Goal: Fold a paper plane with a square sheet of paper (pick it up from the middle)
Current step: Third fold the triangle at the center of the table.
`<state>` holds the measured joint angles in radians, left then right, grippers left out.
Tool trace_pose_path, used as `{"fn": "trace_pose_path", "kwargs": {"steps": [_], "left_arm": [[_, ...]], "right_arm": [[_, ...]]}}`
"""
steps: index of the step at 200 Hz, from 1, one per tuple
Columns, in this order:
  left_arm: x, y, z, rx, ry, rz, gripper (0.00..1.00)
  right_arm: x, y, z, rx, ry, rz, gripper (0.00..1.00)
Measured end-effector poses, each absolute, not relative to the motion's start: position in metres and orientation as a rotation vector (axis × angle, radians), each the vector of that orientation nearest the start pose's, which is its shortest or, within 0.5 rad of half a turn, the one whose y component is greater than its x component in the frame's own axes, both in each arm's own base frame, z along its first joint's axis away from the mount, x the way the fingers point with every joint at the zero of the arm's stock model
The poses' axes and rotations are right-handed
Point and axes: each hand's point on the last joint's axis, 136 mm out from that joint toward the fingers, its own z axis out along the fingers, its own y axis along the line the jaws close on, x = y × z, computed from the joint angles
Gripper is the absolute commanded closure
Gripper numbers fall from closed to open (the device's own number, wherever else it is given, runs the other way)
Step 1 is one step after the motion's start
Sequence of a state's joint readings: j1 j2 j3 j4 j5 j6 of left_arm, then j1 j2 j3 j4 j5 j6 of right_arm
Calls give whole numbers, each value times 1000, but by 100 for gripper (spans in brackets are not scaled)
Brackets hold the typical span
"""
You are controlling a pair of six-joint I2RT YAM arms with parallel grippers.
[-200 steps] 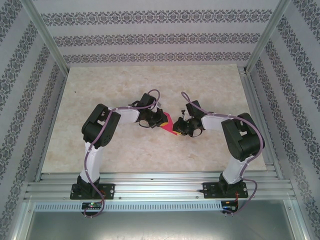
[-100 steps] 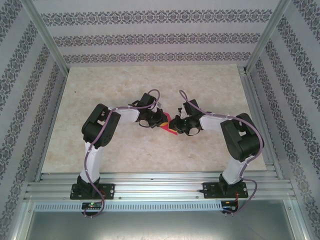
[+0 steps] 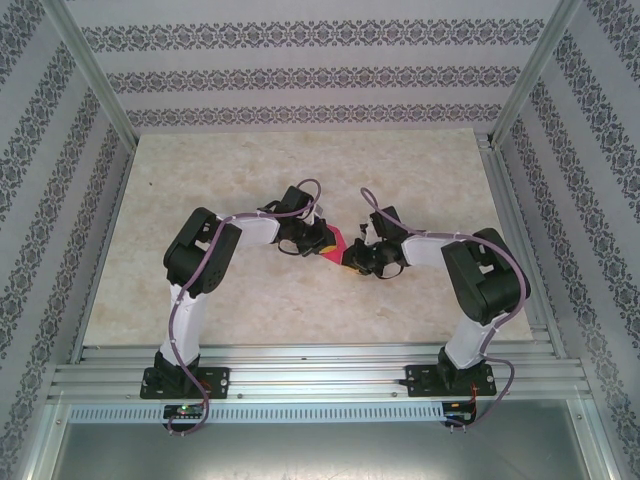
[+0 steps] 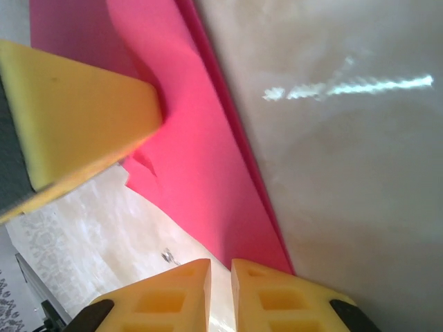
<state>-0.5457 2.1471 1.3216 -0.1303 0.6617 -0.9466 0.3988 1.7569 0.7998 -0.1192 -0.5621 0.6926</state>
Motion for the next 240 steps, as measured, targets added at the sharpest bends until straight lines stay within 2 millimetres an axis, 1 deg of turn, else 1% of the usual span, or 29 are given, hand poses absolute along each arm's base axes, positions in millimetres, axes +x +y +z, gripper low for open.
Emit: {"fn": "trace_pose_path", "kwargs": {"steps": [40, 64, 78, 91, 105, 119, 143, 152, 162, 173, 186, 200, 220, 230, 240], "left_arm": [[368, -347, 24, -262, 2845, -1317, 88], [369, -347, 25, -263, 2846, -1317, 88], [370, -349, 27, -260, 2845, -1320, 82], [373, -350, 30, -249, 2835, -1327, 80], [378, -354, 38, -227, 2813, -1345, 77], [385, -361, 53, -195, 2777, -1384, 75], [399, -375, 83, -127, 2701, -1457, 76], [404, -379, 92, -106, 2679, -1479, 76], [405, -382, 96, -90, 2663, -1501, 76], [404, -383, 94, -91, 2670, -1521, 76], [401, -387, 86, -93, 2685, -1557, 76], [394, -391, 70, -93, 2726, -1572, 76], [382, -395, 44, -101, 2811, -1544, 78], [378, -395, 36, -110, 2840, -1529, 78], [376, -396, 35, -102, 2842, -1516, 78]], "right_arm": [[295, 214, 15, 244, 2816, 1079, 83], [295, 214, 15, 249, 2812, 1099, 83], [295, 215, 15, 254, 2811, 1112, 83], [296, 214, 15, 267, 2810, 1128, 83], [295, 216, 15, 275, 2810, 1147, 83], [294, 216, 15, 274, 2809, 1152, 83], [294, 216, 15, 274, 2809, 1152, 83], [294, 216, 15, 274, 2809, 1152, 83], [294, 216, 15, 274, 2809, 1152, 83], [294, 216, 15, 274, 2809, 1152, 83], [294, 216, 15, 274, 2809, 1152, 83], [294, 216, 15, 274, 2809, 1152, 83], [294, 216, 15, 275, 2809, 1152, 83], [294, 216, 15, 279, 2810, 1153, 83], [294, 216, 15, 279, 2810, 1153, 83]]}}
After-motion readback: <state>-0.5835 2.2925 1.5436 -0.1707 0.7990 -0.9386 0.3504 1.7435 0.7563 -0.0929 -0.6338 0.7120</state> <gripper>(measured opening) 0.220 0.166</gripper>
